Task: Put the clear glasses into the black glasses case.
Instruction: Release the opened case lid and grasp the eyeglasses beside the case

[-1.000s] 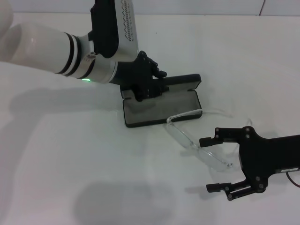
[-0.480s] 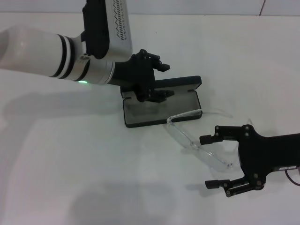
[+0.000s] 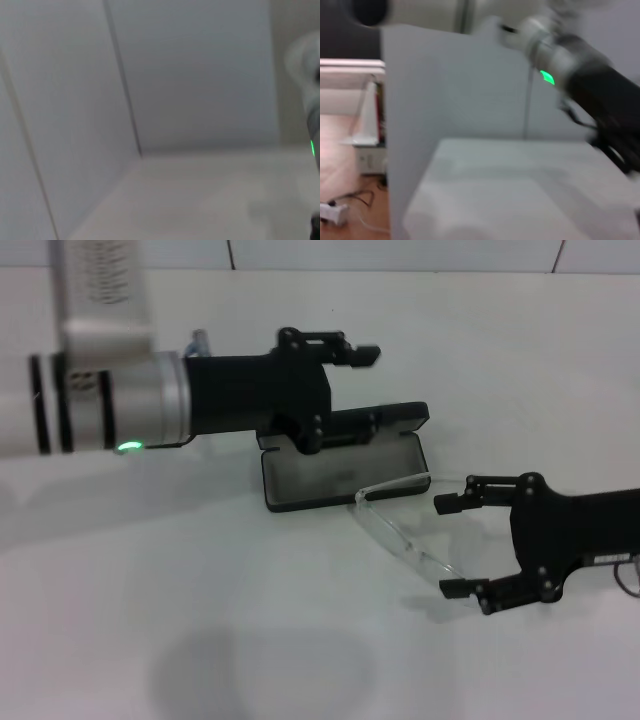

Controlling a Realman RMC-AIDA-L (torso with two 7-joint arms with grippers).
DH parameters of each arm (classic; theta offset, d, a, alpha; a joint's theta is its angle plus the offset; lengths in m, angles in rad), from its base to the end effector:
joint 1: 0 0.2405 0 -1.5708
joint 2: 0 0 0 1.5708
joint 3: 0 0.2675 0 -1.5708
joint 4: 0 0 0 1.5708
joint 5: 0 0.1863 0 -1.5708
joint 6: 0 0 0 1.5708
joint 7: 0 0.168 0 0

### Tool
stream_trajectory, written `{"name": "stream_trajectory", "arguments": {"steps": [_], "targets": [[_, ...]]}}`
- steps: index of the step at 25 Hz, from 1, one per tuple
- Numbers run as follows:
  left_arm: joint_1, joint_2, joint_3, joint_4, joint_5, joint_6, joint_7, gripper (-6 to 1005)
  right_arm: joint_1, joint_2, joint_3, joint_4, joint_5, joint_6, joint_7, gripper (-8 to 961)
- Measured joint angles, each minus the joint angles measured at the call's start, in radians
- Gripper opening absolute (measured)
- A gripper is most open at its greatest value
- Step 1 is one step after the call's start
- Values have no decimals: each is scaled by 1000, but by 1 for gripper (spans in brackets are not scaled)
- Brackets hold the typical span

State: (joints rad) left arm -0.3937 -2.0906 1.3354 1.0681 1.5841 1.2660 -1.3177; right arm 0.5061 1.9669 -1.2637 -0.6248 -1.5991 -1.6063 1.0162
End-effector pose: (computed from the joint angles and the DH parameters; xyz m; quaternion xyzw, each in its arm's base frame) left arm -0.1666 0.3270 -0.0434 -0.9566 -0.0021 -0.2378 0.1681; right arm 0.2209 0.2912 -0.0395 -0.9706 -0.0305 0.2370 0.0289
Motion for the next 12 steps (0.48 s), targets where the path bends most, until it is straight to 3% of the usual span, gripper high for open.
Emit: {"name": "stream_trajectory", "arguments": {"steps": [4,8,12], "targets": [[74,-1,15,-126,-233,18,172,622,-25,3,3,-177,-88,25,196,826],[89,-2,18,-271,-362,92,329,621,-28,23,3,-407,-271,44,492,825],[84,-1,13,-406,-445,150,471,621,21,46,-11,-555,-456,14,764,824]]}}
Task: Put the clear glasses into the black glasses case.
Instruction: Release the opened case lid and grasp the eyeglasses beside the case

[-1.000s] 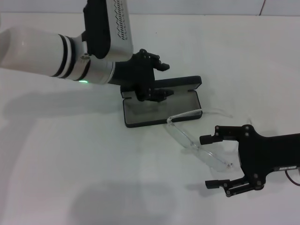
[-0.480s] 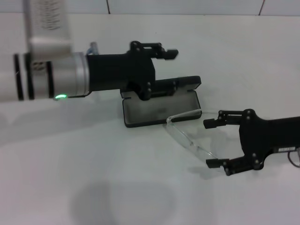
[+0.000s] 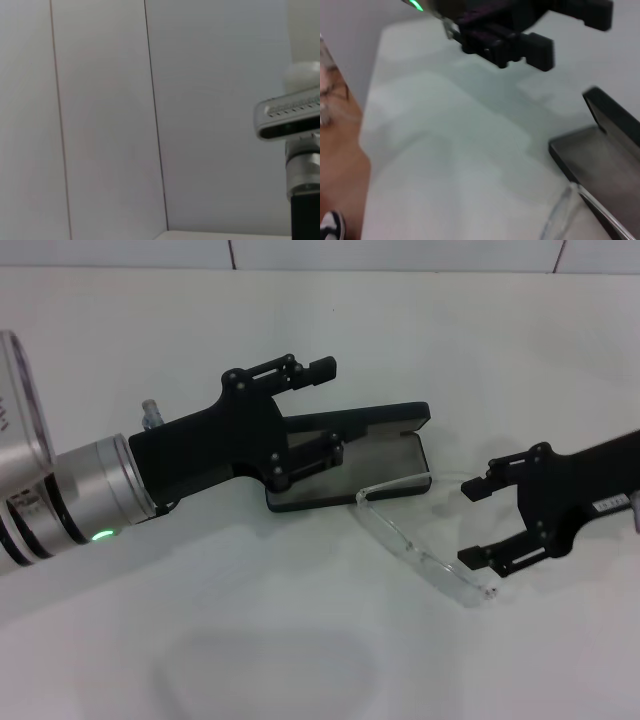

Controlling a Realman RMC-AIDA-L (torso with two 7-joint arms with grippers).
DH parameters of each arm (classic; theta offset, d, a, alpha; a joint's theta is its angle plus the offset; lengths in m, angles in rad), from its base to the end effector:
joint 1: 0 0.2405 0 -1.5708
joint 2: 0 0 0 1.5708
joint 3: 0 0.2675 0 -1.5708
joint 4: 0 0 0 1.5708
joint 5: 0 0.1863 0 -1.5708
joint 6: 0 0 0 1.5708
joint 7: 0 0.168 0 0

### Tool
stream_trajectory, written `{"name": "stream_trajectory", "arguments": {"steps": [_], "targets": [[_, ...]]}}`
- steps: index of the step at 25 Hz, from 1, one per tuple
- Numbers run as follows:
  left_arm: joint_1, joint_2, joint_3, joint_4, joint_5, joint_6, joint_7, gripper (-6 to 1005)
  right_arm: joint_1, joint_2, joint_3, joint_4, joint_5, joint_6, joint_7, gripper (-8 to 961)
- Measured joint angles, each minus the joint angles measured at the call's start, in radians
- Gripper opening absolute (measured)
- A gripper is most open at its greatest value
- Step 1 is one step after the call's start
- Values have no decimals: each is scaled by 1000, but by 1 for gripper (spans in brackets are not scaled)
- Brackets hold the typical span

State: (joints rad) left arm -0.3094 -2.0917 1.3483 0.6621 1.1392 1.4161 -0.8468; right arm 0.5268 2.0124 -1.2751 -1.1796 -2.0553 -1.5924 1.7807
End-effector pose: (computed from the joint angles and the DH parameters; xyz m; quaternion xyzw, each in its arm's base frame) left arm -0.2085 0.2912 -0.0468 -0.8973 -0.0352 -0.3797 0.2224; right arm 0.1938 0.3167 -0.0264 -0.9962 0.0803 0.0215 0.0270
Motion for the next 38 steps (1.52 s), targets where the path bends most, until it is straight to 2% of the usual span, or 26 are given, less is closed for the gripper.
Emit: {"name": "stream_trajectory", "arguments": {"steps": [3,7,17,21,38], "targets": [[-3,1,0,-22,-8,2,24,621,55,3,-44,-45,-69,-19,156,822],[-6,2,0,-33,-8,2,39,621,129,3,-121,-36,-123,-3,299,821],[-22,2,0,-35,-5,0,40,620,229,14,-268,43,-173,116,459,817],[-29,3,1,-45,-5,-1,38,620,246,15,-353,49,-174,165,491,815],[-33,2,8,-48,-5,2,29,619,264,15,-548,90,-176,322,556,808]]}}
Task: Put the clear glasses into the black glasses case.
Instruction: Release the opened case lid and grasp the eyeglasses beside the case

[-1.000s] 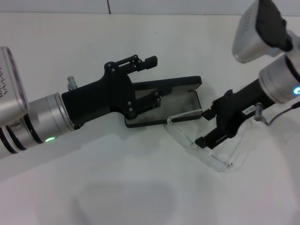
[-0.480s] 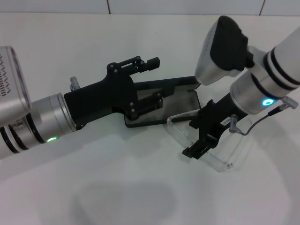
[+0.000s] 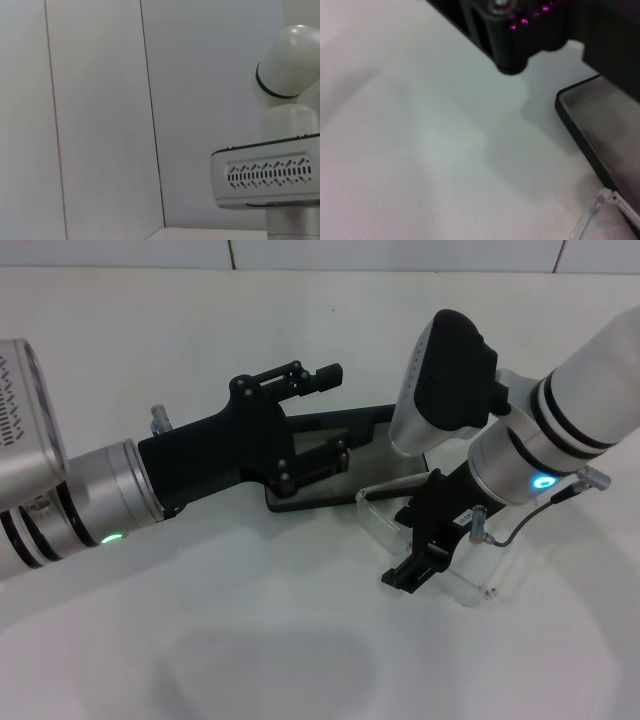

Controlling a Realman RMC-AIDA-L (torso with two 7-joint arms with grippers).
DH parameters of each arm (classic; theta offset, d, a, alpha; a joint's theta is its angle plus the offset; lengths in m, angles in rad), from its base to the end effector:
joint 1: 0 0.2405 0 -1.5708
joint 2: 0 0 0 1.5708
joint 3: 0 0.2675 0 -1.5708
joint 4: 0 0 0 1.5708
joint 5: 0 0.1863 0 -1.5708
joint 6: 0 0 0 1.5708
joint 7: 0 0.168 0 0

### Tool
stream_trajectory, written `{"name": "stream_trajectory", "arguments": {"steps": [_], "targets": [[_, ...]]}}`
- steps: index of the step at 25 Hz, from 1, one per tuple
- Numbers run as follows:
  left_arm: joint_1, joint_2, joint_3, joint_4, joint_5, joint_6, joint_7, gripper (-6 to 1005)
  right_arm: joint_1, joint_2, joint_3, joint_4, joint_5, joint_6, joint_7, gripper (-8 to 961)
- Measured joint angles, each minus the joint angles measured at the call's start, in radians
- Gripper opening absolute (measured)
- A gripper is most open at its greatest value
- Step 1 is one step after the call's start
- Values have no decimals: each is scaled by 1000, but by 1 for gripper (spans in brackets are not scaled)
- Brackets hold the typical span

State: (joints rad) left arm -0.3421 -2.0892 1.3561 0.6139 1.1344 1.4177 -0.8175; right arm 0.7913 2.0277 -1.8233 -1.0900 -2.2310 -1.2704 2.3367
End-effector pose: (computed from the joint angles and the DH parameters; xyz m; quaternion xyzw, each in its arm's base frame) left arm -0.2072 0.2939 -0.0523 -0.9004 -0.0298 -0.3767 0.2157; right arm 0.1517 0.3340 -0.1110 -0.9804 0.1024 -0.1628 0.0435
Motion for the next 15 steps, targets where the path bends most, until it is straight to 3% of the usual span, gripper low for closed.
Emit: {"name": "stream_trajectory", "arguments": {"steps": [8,13,15], "targets": [[-3,0,0,-12,1,0,3,618,4,0,-12,3,-1,5,23,808],[2,1,0,-12,2,0,4,618,3,0,-13,3,-8,-3,34,697],[3,1,0,-12,2,0,3,618,3,-1,-11,3,-24,-5,49,535]]}}
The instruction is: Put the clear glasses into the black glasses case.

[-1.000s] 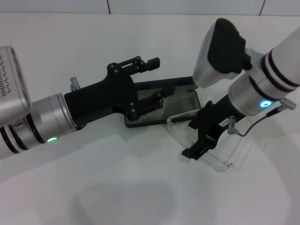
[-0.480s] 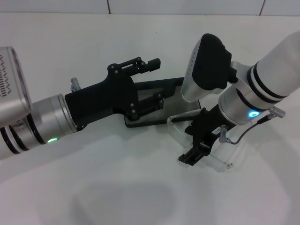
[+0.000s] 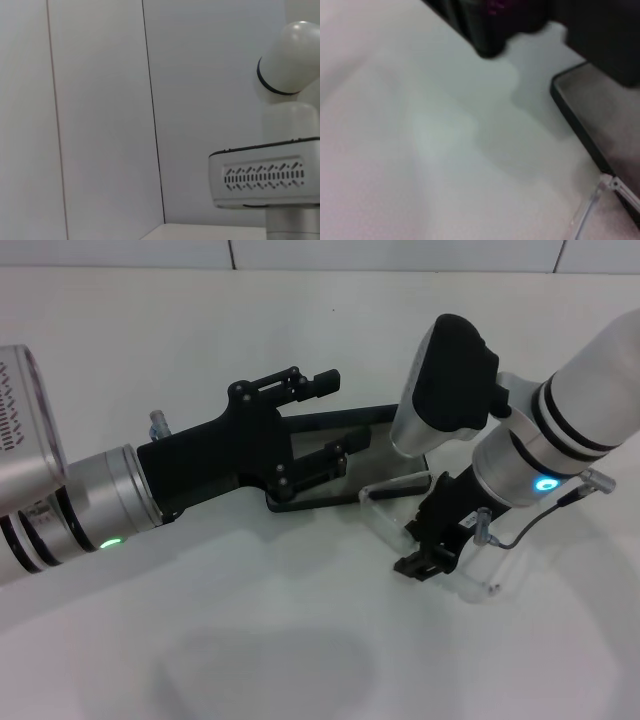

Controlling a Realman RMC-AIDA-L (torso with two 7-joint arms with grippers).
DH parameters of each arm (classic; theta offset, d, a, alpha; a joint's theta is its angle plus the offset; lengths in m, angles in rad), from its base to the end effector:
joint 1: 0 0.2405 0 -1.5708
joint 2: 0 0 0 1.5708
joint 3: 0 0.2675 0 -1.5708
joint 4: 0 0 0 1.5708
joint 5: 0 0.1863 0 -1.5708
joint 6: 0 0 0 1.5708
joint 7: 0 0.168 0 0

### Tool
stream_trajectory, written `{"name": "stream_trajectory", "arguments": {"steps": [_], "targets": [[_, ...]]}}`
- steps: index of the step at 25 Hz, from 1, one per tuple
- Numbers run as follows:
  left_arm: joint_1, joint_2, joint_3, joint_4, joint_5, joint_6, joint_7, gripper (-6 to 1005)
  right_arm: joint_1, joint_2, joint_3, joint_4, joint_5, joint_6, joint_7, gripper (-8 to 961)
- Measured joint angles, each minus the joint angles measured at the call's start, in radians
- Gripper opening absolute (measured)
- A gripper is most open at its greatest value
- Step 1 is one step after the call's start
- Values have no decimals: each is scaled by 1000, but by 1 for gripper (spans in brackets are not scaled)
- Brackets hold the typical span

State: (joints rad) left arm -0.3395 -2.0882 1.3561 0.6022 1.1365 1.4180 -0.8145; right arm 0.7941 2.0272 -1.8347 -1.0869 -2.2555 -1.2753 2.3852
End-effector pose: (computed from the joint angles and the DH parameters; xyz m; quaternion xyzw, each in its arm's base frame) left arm -0.2104 0.2924 -0.0536 -0.9014 -0.0348 -0.3741 0.2153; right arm 0.1560 0.3341 -0.1108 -0.9758 0.1186 -0.1770 0.0498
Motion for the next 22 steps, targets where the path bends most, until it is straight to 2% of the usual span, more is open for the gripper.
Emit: {"name": "stream_trajectory", "arguments": {"steps": [1,17,22], "targets": [[0,0,0,0,0,0,-1,618,0,0,1,0,-16,-1,13,454],[-3,1,0,1,3,1,-2,617,0,-2,-1,-41,-51,-45,20,386],[-5,1,-4,1,3,1,-2,616,4,-6,4,-46,-69,-60,17,172]]}}
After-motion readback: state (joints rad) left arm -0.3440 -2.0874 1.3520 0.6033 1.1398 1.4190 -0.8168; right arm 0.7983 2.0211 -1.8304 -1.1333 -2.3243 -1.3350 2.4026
